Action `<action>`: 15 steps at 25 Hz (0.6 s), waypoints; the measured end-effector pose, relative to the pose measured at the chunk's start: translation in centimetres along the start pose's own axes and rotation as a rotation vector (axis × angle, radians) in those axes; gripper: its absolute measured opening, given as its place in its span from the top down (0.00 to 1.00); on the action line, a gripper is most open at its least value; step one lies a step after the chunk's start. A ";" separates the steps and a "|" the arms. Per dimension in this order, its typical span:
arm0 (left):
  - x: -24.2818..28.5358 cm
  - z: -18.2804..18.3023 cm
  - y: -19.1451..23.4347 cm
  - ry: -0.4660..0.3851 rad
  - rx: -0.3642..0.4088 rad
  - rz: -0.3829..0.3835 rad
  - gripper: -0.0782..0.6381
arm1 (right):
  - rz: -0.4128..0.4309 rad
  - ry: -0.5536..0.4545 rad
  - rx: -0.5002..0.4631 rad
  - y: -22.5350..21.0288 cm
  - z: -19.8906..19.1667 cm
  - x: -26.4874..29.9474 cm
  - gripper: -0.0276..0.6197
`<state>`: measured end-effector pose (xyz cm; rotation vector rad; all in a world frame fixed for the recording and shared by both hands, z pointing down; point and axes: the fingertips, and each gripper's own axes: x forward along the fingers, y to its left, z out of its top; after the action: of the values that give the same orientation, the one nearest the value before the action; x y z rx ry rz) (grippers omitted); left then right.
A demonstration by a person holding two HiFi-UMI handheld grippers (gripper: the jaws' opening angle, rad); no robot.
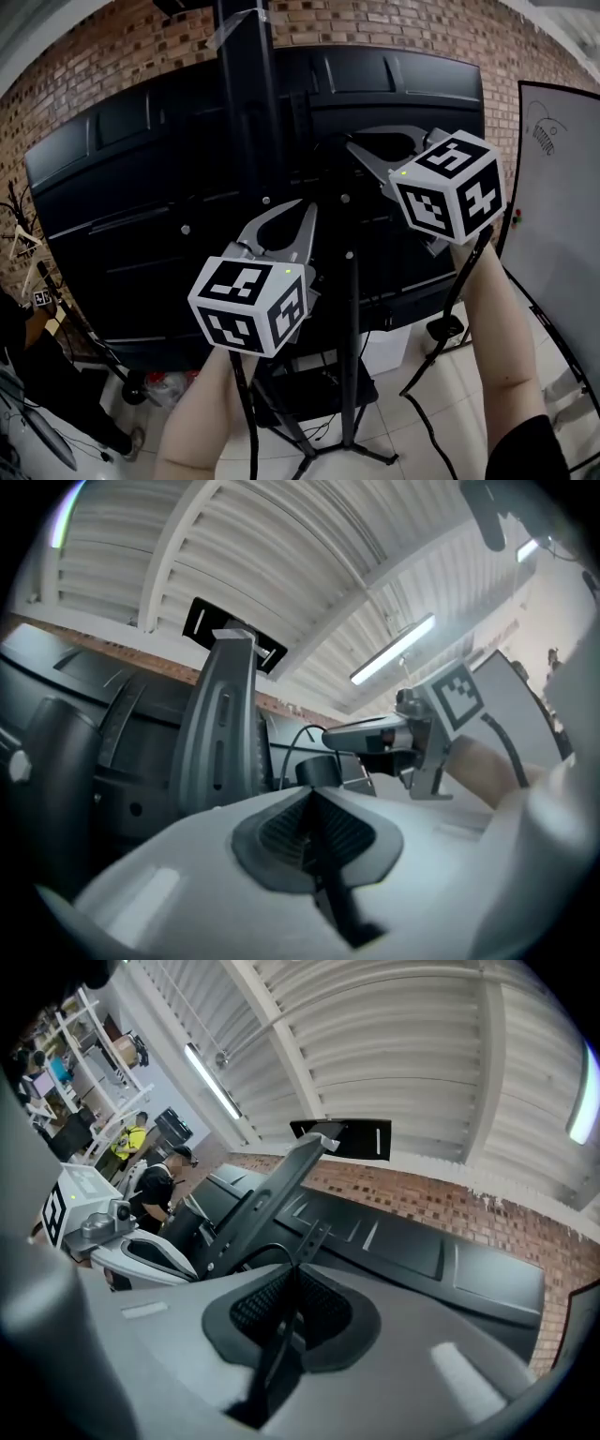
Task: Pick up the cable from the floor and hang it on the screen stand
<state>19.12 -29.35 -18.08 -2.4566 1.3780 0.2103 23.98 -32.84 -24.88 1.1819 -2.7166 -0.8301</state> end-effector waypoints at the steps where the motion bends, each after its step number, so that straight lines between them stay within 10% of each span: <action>1: 0.5 -0.1 0.1 0.001 -0.001 -0.005 0.88 | -0.005 0.021 0.001 -0.5 -0.4 0.4 0.92; 15: 3.0 -0.6 1.1 0.043 -0.042 -0.062 0.88 | -0.110 0.264 -0.029 -3.9 -6.9 -0.5 0.93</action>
<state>19.77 -32.49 -18.57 -2.5482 1.3248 0.1741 28.76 -37.80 -20.90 1.3401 -2.4398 -0.6673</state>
